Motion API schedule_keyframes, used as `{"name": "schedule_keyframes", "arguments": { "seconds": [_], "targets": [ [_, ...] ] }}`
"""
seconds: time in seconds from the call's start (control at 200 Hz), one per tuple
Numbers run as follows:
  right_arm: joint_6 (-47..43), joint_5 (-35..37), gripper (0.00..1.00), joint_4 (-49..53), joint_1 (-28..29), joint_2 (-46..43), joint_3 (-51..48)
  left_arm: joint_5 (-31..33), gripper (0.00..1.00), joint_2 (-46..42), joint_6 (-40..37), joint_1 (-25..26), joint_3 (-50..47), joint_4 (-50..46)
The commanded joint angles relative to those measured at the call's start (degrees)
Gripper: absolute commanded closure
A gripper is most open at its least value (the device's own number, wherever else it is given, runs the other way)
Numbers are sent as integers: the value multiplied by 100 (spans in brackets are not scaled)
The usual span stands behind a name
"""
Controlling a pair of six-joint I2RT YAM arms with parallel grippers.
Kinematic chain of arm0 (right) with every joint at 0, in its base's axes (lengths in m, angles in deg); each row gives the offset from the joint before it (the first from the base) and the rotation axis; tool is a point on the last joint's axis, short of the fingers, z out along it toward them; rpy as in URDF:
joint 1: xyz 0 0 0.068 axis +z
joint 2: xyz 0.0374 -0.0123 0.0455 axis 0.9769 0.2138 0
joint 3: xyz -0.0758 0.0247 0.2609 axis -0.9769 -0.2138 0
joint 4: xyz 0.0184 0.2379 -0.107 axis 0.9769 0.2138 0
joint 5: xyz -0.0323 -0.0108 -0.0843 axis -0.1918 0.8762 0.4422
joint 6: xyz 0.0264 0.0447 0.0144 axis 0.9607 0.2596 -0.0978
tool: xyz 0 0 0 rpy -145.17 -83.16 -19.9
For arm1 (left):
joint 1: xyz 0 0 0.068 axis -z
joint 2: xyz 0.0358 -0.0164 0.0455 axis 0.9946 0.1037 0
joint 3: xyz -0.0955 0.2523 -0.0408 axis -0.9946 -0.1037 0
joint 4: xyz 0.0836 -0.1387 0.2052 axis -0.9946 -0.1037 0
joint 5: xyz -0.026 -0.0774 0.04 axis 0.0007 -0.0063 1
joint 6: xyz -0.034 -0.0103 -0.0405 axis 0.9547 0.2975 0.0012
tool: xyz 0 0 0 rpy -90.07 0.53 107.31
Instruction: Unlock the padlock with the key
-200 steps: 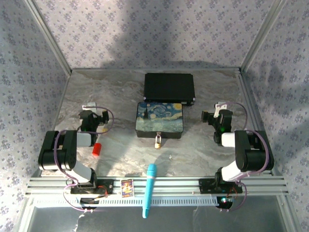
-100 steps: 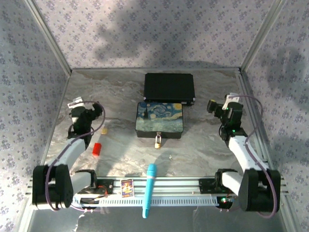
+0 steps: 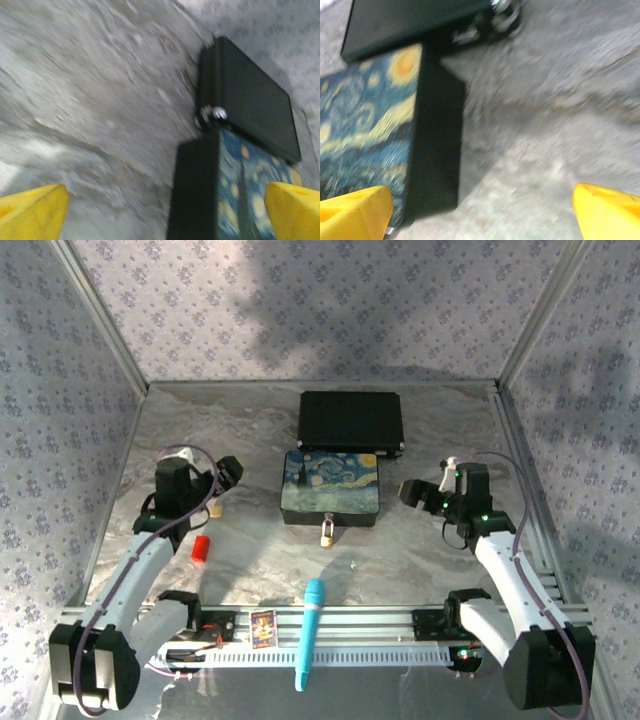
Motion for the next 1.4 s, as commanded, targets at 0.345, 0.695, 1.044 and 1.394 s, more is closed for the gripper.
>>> {"name": "schedule_keyframes", "arguments": {
  "seconds": [0.345,0.695,1.044,1.394],
  "targets": [
    [2393,1803,23,120,3371,-435,-970,-1241,0,76,589,1901,589,-1200],
    [2592,2795,41,-644,5206,1274,-537,-1137,0,555,1263,2907,286,-58],
    [3088,3101,63,-406,5700,2096,-280,-634,0,707,1292,3155,306,-163],
    [3442,3301,71,77,6126,2856,201,-281,0,691,1151,3312,377,-369]
  ]
}}
